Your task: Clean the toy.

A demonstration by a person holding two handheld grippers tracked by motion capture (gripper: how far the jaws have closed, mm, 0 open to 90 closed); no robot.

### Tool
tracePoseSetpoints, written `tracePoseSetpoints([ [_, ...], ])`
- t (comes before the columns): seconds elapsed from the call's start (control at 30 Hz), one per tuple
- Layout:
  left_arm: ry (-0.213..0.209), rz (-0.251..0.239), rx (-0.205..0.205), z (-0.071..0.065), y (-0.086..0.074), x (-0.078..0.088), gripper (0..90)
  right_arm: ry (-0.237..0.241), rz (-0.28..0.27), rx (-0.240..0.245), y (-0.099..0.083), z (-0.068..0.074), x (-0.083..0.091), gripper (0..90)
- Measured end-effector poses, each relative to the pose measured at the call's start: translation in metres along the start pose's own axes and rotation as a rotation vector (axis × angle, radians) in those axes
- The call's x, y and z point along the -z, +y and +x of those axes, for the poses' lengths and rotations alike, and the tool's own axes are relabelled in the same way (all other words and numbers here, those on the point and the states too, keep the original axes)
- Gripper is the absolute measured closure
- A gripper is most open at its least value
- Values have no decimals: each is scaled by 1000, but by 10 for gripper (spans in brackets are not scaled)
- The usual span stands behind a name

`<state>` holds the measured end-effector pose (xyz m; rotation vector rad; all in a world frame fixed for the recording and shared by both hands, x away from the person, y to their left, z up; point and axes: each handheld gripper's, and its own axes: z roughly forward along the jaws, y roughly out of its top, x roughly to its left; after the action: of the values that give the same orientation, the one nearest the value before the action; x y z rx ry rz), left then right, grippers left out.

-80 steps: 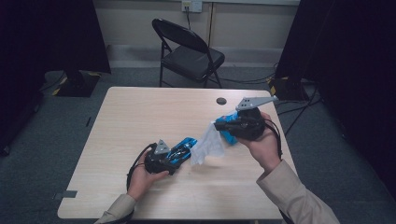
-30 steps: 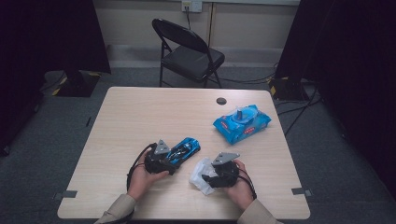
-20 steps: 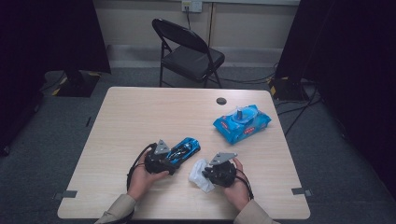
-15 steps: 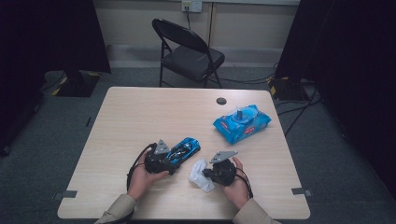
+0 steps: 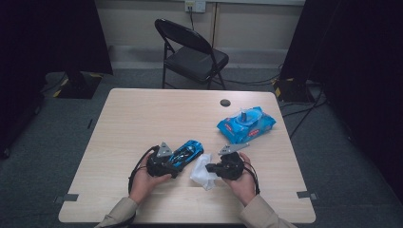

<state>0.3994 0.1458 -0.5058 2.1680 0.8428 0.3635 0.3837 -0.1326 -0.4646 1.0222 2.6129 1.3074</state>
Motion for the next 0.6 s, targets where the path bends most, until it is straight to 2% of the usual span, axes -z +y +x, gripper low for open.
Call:
tracePoseSetpoints([
  [0.13,-6,0,-4,1,-1,1,242,-4,8,-6,6,-1,1,896],
  [0.2,-7,1,-5,1,-1,1,241,-37,22,-5,2,0,-3,888],
  [0.27,-7,-1,-4,1,-1,1,241,-46,37,-7,-3,0,-8,857],
  [0.37,-7,0,-5,1,-1,1,241,-101,51,-23,-11,-1,-13,659],
  [0.43,-7,0,-4,1,-1,1,241,-123,50,-40,-13,-1,-15,461],
  [0.6,-6,0,-6,1,-1,1,242,-131,33,-30,-11,3,-17,282],
])
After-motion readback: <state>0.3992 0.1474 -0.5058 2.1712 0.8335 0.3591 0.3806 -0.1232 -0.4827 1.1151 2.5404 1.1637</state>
